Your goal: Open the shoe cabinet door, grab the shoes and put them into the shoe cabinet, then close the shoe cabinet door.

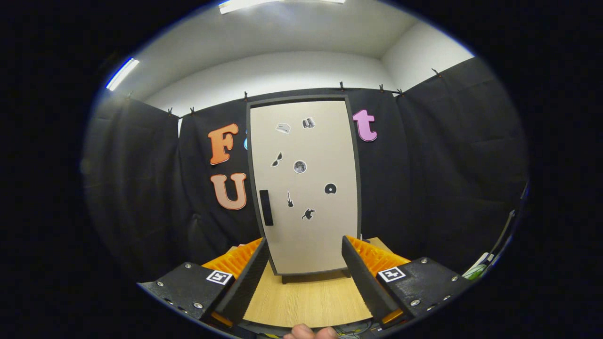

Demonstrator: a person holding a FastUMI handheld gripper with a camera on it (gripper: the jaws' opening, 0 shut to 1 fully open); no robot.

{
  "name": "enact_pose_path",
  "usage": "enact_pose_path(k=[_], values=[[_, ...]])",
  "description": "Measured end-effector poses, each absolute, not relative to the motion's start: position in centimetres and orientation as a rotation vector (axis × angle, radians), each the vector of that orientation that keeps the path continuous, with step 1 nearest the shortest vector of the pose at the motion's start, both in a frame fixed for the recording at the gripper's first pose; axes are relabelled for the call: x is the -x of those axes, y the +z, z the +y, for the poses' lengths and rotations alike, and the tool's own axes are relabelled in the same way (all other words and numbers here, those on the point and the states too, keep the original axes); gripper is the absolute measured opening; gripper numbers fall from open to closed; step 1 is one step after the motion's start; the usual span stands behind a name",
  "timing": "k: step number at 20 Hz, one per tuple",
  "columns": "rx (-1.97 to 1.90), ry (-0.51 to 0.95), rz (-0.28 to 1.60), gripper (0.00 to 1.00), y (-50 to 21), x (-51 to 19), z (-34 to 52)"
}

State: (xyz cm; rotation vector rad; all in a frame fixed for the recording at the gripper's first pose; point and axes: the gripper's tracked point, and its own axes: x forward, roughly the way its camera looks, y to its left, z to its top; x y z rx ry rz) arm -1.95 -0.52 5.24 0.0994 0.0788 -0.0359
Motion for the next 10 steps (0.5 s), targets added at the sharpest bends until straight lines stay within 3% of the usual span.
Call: enact_pose_path(k=[10], values=[[-0.147,-0.095,0.082,0.96,5.3,1.1,0.4]])
